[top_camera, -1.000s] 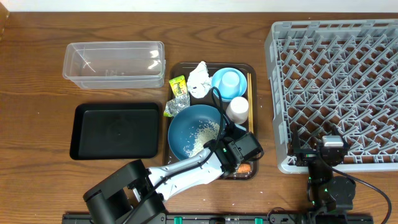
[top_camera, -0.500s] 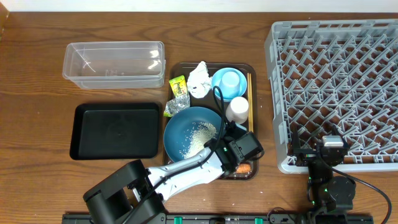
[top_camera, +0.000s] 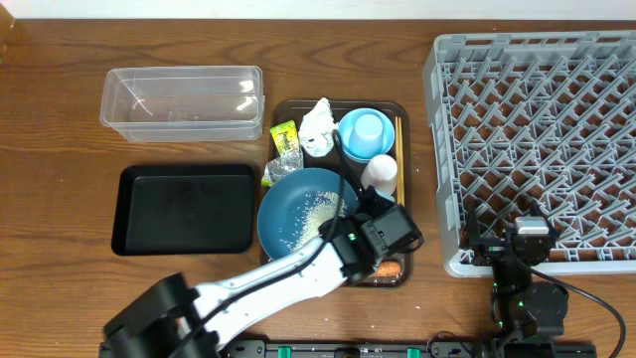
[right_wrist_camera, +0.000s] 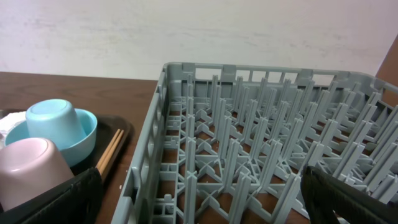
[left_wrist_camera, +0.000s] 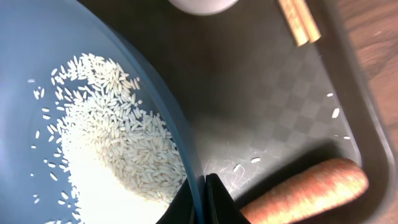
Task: Sort waste into correct bins and load items into the dishwasher rack
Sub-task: 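Lift the blue bowl and carry it over the black tray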
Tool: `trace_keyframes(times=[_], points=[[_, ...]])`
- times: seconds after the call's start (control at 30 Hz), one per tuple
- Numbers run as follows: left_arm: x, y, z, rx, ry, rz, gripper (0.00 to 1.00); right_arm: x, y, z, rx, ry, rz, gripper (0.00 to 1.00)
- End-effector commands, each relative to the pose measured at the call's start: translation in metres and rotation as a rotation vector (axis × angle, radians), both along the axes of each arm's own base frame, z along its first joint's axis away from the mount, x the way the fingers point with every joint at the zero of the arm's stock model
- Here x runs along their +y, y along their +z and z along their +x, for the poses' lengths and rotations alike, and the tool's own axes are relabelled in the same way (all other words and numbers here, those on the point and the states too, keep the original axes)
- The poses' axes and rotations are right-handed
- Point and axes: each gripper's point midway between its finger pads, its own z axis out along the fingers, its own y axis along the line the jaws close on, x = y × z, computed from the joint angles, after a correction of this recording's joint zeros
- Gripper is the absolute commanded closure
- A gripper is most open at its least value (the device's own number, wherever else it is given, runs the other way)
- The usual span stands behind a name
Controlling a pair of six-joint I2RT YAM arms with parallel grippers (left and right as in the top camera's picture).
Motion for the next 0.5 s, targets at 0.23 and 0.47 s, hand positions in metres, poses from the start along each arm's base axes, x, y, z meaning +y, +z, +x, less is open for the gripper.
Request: trace_keyframes(times=[0.23, 0.47], points=[[0.019, 0.065, 0.027, -0.131, 0.032, -0.089, 0.94, -0.004, -0.001, 0.0, 0.001, -0.017, -0.008, 0.01], [0.066, 0.093, 0.064, -0.182, 0.182, -0.15, 0.94, -0.004, -0.001, 0.0, 0.001, -0.017, -0.008, 0.01]])
